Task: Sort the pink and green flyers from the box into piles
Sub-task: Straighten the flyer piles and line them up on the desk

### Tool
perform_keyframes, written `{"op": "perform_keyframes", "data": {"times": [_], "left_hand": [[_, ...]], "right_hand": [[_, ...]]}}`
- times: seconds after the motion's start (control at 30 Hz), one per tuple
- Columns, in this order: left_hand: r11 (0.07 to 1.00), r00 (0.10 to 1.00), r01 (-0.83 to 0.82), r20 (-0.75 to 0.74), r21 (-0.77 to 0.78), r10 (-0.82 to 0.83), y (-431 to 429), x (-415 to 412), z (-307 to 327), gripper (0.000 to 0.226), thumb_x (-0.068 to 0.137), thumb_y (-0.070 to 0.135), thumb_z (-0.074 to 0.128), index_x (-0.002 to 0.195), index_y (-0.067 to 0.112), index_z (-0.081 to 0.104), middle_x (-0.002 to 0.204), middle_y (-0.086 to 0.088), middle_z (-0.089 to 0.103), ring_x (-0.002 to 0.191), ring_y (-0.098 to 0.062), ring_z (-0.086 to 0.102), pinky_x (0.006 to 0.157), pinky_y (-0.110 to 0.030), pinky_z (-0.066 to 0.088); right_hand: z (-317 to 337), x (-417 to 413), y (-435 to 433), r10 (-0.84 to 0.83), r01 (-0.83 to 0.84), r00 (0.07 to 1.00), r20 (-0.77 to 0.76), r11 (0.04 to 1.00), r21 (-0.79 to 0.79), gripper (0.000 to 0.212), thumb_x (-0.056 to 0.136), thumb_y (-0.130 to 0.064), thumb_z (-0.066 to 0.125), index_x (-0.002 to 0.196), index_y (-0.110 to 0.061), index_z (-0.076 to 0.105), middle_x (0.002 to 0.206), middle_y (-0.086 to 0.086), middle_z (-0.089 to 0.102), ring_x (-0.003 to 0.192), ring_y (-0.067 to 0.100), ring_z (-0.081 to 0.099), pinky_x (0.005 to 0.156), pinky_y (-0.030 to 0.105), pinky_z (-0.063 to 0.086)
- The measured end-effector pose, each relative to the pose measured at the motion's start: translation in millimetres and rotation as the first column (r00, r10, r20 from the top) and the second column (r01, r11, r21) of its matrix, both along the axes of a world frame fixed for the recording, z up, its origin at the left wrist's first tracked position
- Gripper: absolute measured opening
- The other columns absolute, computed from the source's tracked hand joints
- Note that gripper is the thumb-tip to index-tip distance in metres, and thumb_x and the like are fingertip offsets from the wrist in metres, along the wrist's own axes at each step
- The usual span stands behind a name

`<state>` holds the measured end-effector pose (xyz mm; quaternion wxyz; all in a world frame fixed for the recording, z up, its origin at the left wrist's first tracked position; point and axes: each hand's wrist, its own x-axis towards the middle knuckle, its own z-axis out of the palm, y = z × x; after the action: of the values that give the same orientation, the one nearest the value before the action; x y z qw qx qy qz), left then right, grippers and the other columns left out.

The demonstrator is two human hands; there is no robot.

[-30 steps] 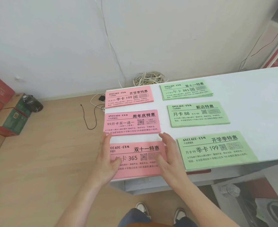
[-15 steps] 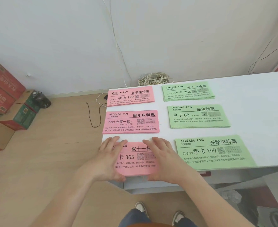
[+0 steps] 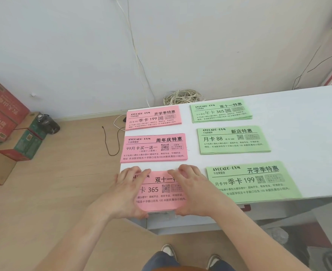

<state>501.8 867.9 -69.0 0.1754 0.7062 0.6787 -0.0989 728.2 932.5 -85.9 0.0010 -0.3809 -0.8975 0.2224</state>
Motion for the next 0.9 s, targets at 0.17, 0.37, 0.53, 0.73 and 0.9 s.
{"op": "perform_keyframes", "data": {"times": [0.17,0.37,0.53,0.73,0.9], "left_hand": [[0.998,0.999,-0.016,-0.041,-0.057,0.014,-0.9,0.9,3.3,0.131,0.058,0.067,0.072,0.148,0.034,-0.017,0.152,0.009,-0.009,0.142,-0.015,-0.014,0.117,-0.056,0.001],[0.996,0.998,-0.014,0.06,0.086,0.009,-5.8,34.2,6.0,0.104,0.074,0.078,0.045,0.15,0.032,-0.009,0.158,0.008,-0.015,0.145,-0.014,-0.014,0.119,-0.043,-0.006],[0.965,0.941,-0.075,0.337,0.252,-0.015,9.3,83.7,10.5,0.069,0.09,0.063,0.029,0.148,0.026,0.024,0.152,0.009,0.028,0.14,-0.007,0.017,0.117,-0.027,0.014],[0.903,0.873,-0.313,0.464,0.293,0.152,97.2,114.2,27.9,0.035,0.098,0.023,0.043,0.132,0.02,0.052,0.133,-0.001,0.056,0.125,-0.018,0.046,0.1,-0.026,0.032],[0.899,0.908,-0.335,0.349,0.28,0.23,191.1,127.1,23.4,0.035,0.095,0.02,0.047,0.13,0.019,0.052,0.12,-0.007,0.063,0.112,-0.026,0.055,0.09,-0.033,0.04]], "right_hand": [[4.4,2.6,2.1,0.041,-0.041,0.998,0.045,0.999,-0.006,0.117,0.059,-0.057,0.08,0.149,-0.035,0.009,0.155,0.002,0.005,0.143,0.024,0.002,0.115,0.041,0.024],[14.1,21.0,1.0,-0.042,0.041,0.999,-0.032,0.999,-0.006,0.105,0.068,-0.077,0.059,0.149,-0.039,0.005,0.158,-0.004,-0.005,0.145,0.02,-0.003,0.118,0.045,0.015],[19.0,61.7,10.7,-0.238,0.23,0.96,-0.149,0.971,-0.067,0.086,0.078,-0.075,0.039,0.15,-0.033,0.018,0.158,0.0,0.016,0.144,0.019,0.012,0.118,0.037,0.018],[36.1,131.0,91.0,-0.533,0.522,0.818,-0.216,0.846,-0.112,0.042,0.093,-0.036,0.058,0.133,-0.023,0.05,0.137,-0.004,0.053,0.127,0.017,0.047,0.103,0.032,0.036],[32.1,162.9,188.3,-0.615,0.617,0.767,-0.182,0.785,-0.05,0.042,0.088,-0.023,0.065,0.128,-0.016,0.052,0.123,0.007,0.062,0.111,0.024,0.057,0.093,0.036,0.045]]}}
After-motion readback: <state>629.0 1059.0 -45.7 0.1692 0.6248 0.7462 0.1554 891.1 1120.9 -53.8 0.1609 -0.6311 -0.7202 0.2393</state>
